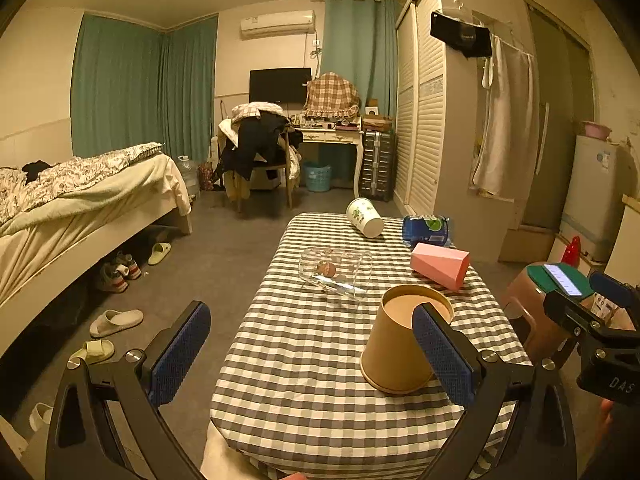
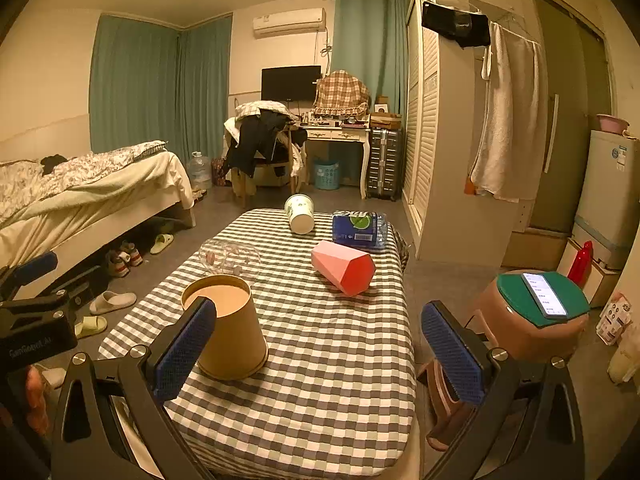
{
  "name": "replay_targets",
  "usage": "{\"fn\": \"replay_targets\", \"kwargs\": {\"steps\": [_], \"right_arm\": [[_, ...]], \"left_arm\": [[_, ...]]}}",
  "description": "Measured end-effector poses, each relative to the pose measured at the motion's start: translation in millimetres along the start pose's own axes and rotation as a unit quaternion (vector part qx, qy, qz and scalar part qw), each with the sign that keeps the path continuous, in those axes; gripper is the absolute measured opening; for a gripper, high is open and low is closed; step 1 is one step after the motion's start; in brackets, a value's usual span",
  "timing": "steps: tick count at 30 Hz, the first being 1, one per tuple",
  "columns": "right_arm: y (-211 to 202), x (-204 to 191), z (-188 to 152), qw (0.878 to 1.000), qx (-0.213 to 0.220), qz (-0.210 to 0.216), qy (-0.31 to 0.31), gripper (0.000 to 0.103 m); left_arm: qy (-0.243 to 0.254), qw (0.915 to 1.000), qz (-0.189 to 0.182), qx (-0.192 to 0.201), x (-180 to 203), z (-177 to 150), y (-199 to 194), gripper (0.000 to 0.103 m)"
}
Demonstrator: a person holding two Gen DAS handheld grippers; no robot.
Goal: Flip cup upside down
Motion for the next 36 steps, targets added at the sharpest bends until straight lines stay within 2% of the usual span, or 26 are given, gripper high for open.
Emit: {"fn": "replay_targets", "kwargs": {"steps": [36], "right_arm": [[4.1,-7.0,-7.4,1.0,-0.01,0.003,-0.01,0.103]], "left_arm": [[0.004,1.0,0.003,-0.008,1.7,-5.0,3.6,0.103]]}}
Point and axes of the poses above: each gripper's, at about its wrist camera, not at the fingertips, and y roughly the way its jaws point, x to its right, z to its top, the point moved 9 cm from there along y, roughly the way its jaws point, and after that the axes turned 12 degrees about y, right-handed, at the moved point
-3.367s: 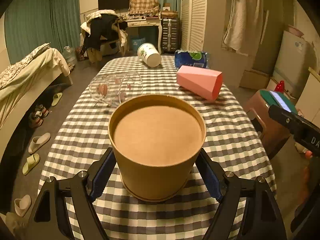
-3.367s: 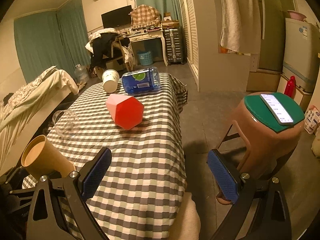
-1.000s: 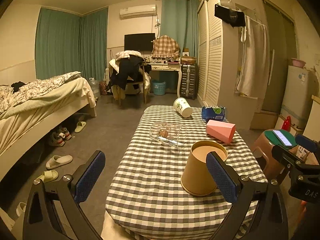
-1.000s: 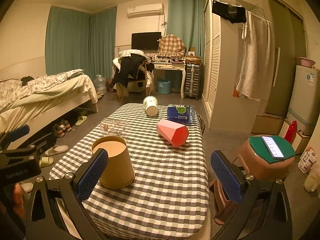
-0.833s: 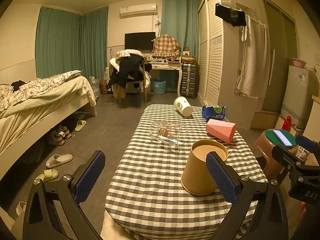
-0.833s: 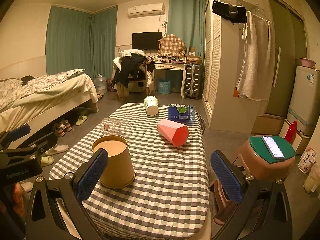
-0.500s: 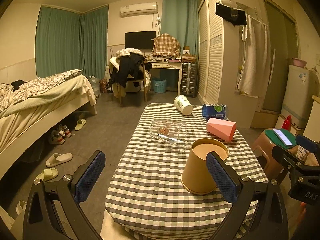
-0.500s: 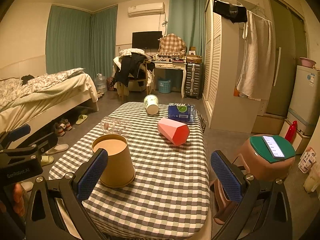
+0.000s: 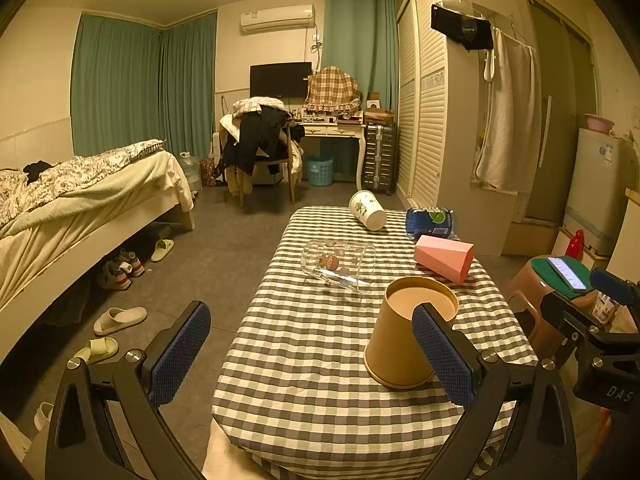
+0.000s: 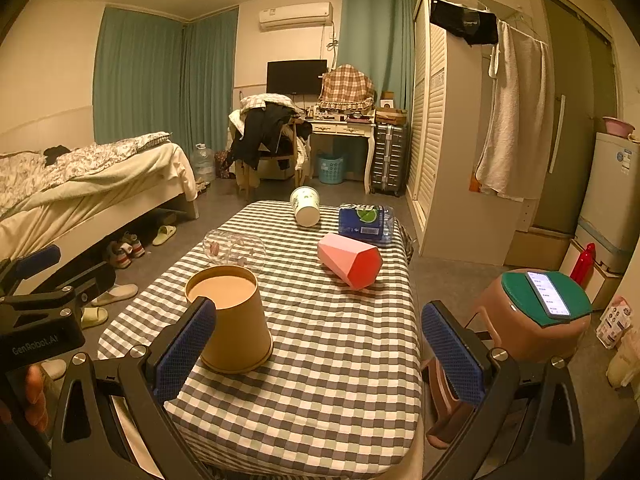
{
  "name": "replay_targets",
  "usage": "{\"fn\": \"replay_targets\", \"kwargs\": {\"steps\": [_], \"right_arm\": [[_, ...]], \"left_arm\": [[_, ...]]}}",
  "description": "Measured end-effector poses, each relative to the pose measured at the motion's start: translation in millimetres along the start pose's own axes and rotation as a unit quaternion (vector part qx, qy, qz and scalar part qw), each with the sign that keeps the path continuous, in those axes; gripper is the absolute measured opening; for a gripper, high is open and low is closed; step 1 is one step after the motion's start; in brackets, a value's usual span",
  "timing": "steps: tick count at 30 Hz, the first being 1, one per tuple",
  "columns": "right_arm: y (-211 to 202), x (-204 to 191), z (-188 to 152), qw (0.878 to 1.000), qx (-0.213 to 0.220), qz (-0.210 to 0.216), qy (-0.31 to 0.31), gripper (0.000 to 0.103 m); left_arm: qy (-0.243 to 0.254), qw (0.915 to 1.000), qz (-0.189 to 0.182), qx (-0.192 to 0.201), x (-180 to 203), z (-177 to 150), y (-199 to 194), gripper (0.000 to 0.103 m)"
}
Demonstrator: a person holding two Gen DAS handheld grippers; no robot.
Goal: Flip cup upside down
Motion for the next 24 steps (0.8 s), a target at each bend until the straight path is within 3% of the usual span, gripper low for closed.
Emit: {"fn": "replay_targets", "kwargs": {"steps": [24], "right_arm": [[3.3,-1.2,0.0,1.0,-0.005,0.001,-0.005,0.103]], "left_arm": [[-0.001,1.0,0.0,-0.002,-2.0,-2.1,0.7,0.103]]}}
Point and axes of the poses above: each gripper's, at about its wrist camera, not at the fingertips, and y roughly the way its jaws point, x to its right, z to its top, the point moved 9 cm from there along y, roughly the way its jaws point, and after that the axes turned 12 degrees about y, right-handed, at the moved point
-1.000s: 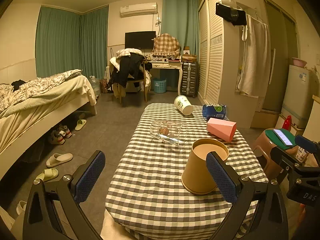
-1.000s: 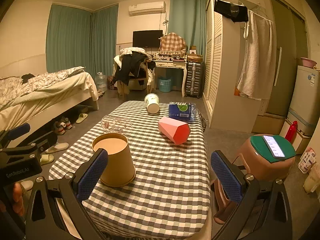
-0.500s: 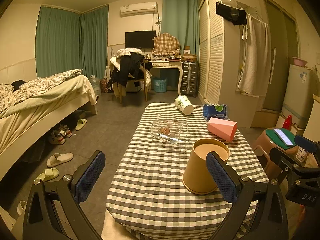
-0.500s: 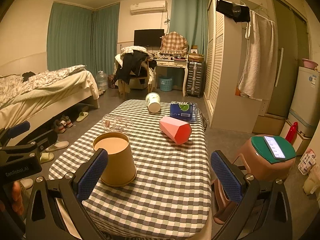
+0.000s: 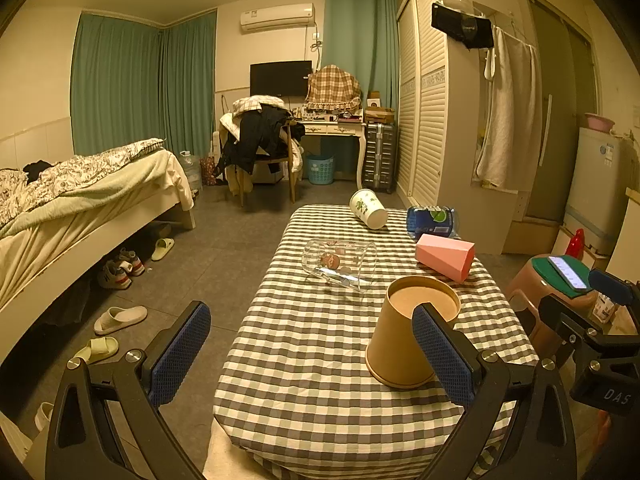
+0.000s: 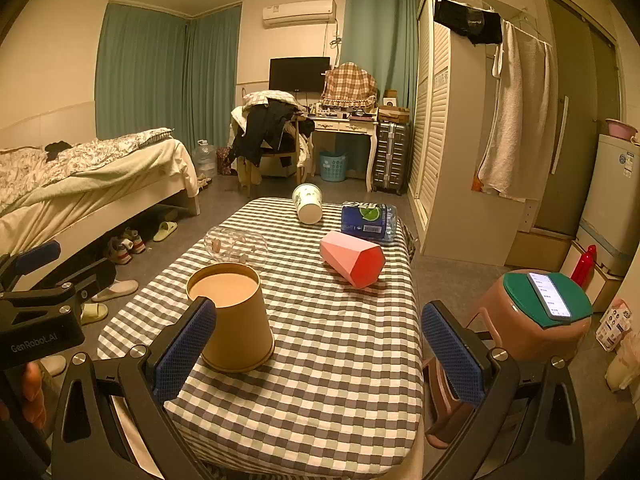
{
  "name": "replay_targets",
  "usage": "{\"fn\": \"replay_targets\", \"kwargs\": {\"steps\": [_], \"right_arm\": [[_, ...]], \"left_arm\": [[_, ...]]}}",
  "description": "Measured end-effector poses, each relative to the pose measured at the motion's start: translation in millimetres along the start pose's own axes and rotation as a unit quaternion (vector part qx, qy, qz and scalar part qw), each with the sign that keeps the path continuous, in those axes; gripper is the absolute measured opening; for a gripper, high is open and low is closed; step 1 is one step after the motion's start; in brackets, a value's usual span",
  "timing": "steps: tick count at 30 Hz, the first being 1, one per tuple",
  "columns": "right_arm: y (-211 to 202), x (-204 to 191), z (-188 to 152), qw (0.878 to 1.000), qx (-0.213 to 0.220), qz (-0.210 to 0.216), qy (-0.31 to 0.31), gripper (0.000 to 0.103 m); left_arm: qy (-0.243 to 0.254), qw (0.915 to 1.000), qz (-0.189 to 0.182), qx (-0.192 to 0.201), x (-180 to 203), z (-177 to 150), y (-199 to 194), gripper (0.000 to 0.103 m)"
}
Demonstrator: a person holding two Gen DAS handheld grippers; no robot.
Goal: Flip cup upside down
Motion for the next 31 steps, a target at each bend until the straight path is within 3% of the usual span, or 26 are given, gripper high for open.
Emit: {"fn": "replay_targets", "kwargs": {"steps": [31], "right_arm": [[4.2,-0.9,-7.5,1.0,-0.01,0.001,-0.005,0.103]], "left_arm": [[0.002,1.0,-0.005,-0.008,-7.0,-11.8,0.6,0.103]]}}
Point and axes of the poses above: each gripper's, at about its wrist camera, not at the fingertips, and y roughly the way its jaws point, x to its right, z to its top, the point moved 9 cm from there along y, roughly the way its jaws point, and after that the axes turned 12 degrees about y, right-handed, at the moved point
